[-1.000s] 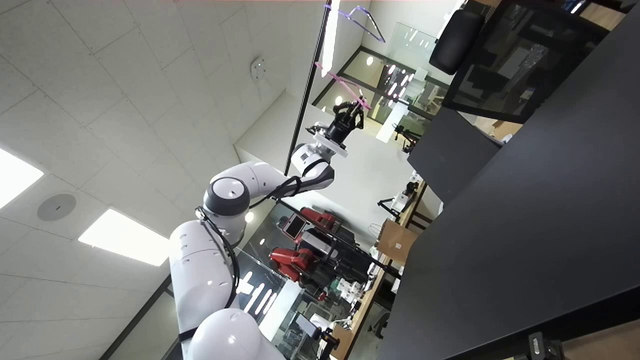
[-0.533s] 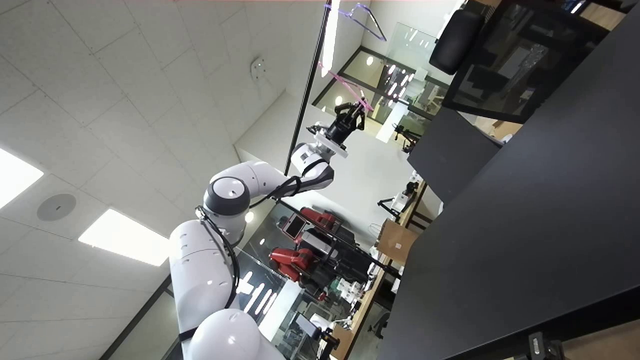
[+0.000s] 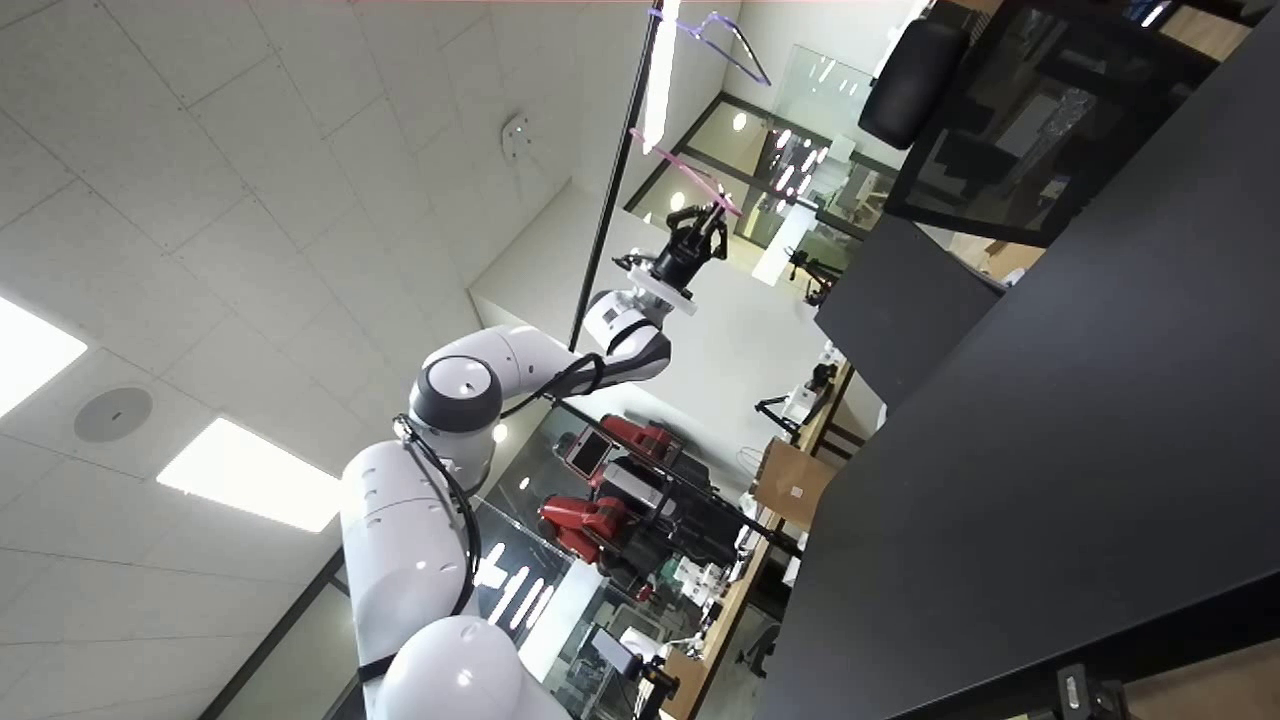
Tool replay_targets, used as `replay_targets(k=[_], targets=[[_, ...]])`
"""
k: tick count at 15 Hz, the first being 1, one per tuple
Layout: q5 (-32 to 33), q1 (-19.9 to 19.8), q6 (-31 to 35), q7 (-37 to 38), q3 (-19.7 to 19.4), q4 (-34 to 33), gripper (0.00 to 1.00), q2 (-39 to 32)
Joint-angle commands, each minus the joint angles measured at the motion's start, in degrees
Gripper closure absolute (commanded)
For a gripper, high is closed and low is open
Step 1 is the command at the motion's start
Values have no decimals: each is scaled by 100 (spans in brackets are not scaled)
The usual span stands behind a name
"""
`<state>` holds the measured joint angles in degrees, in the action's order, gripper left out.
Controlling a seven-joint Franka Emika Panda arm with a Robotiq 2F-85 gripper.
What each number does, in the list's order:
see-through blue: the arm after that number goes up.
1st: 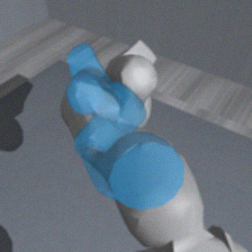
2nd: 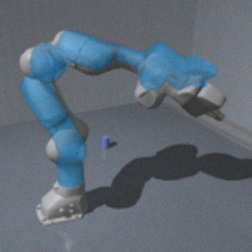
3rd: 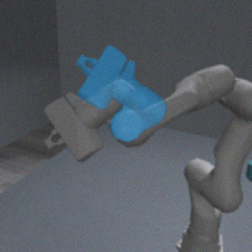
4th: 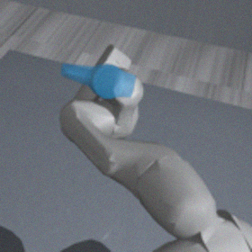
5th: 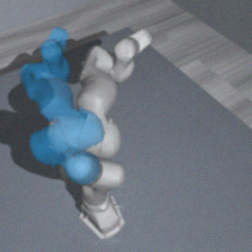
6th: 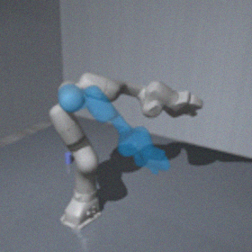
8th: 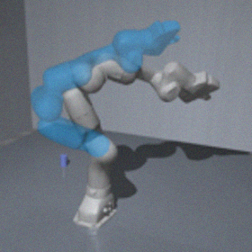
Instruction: Pick the pink hanger on the table and hang it on the stand
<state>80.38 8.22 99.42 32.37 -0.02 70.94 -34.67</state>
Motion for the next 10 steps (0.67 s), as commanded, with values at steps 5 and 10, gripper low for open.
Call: replay_targets(k=[5,10], targets=[[857,178,-38,82,-147,-634,98,-324],[1095,159,1,-48,-137,-1006,98,-535]])
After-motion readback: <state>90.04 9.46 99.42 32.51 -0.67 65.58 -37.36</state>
